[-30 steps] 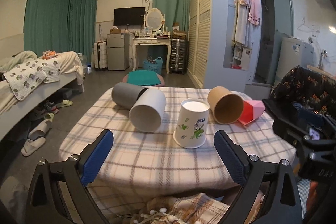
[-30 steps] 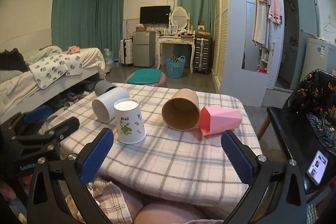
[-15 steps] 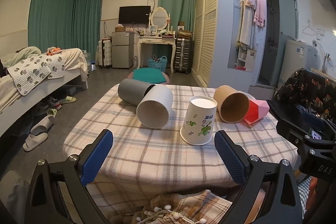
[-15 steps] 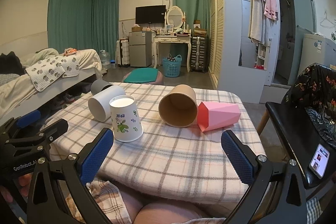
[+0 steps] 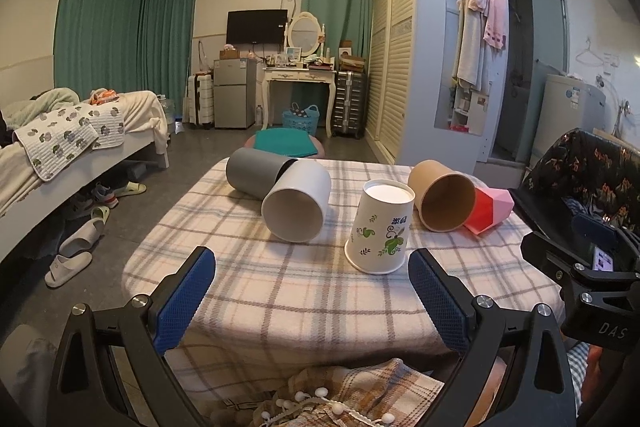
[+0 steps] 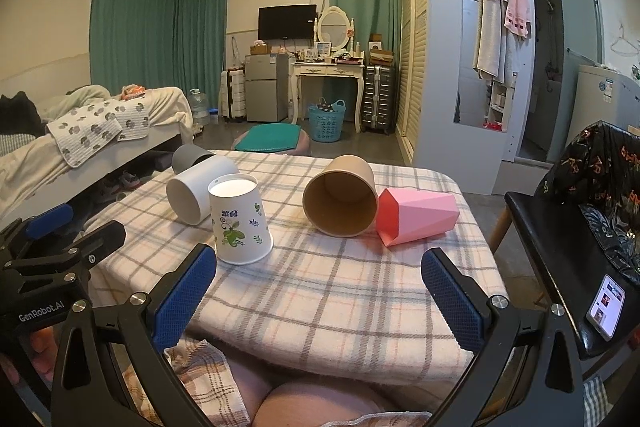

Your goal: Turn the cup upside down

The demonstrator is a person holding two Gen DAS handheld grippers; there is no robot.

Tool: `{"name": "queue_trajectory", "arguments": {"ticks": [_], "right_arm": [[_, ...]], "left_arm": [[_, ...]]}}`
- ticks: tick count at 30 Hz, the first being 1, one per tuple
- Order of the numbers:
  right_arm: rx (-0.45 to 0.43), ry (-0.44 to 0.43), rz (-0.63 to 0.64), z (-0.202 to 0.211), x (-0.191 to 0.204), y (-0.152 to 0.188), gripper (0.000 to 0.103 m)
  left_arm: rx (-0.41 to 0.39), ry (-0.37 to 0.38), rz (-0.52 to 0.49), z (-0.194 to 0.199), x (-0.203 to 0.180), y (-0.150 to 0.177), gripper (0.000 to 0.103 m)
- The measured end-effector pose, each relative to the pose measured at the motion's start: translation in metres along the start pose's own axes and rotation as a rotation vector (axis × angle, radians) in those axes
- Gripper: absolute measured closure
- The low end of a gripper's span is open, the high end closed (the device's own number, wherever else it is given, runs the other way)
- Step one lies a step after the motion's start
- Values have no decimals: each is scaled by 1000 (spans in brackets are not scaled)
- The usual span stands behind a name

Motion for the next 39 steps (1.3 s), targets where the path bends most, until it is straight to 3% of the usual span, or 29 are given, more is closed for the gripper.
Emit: {"name": "queue_trajectory", "arguments": {"ticks": [39], "right_arm": [[13, -5, 15, -3, 4, 2, 0]], "left_arm": [[13, 6, 7, -2, 2, 7, 3]]}}
Point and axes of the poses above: each gripper's, at about its wrist camera, not at the fingertips, and z roughly against the way its jaws point, x to its left, y to its underside, the point moved 1 cm from there along -z, roughly the way its jaws point, and after that the axes turned 9 degrees about y, right-handed, at the moved point
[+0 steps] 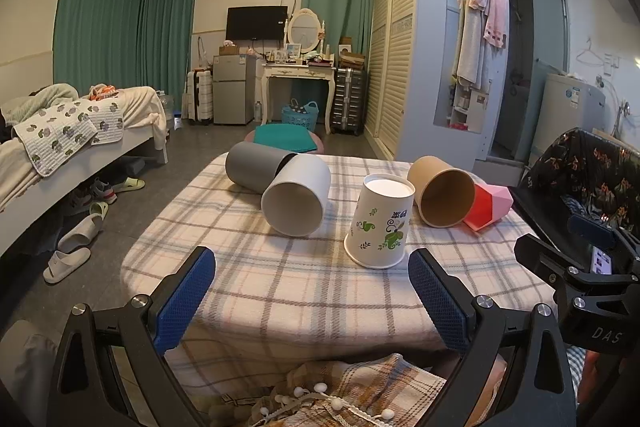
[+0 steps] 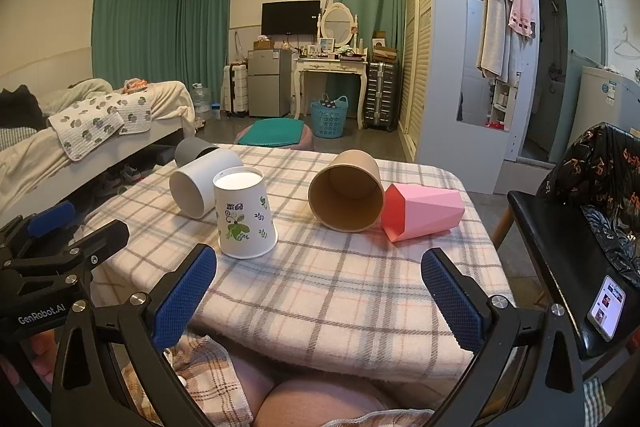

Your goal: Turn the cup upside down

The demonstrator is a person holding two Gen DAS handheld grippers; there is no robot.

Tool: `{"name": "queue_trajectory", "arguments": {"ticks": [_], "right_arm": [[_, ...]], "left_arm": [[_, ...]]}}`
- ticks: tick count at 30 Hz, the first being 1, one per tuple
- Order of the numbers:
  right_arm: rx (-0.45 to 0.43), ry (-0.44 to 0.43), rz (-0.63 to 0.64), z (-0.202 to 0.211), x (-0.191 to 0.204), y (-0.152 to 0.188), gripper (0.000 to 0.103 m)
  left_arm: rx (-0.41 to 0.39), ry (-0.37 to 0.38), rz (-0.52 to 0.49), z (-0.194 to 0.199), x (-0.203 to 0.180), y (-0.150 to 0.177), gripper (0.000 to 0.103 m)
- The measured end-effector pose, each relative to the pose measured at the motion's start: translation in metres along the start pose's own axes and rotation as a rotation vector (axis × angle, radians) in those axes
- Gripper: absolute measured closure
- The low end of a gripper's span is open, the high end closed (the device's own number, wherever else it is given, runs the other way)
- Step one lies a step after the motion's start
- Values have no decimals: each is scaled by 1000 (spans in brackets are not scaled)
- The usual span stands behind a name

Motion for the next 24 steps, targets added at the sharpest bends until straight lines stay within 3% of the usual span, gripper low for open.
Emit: {"name": "queue_trajectory", "arguments": {"ticks": [24], "right_arm": [[8, -12, 15, -1, 4, 1, 0]], "left_arm": [[8, 0, 8, 1, 2, -4, 3]]}}
Point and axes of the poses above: each gripper's, at about its wrist camera, not at the fingertips, and z roughly against the way its jaws point, x to its left, y to its underside, the point moved 1 cm from there along -z, roughly the way its jaws point, and after that the axes turned 9 degrees about y, right-handed, at the moved point
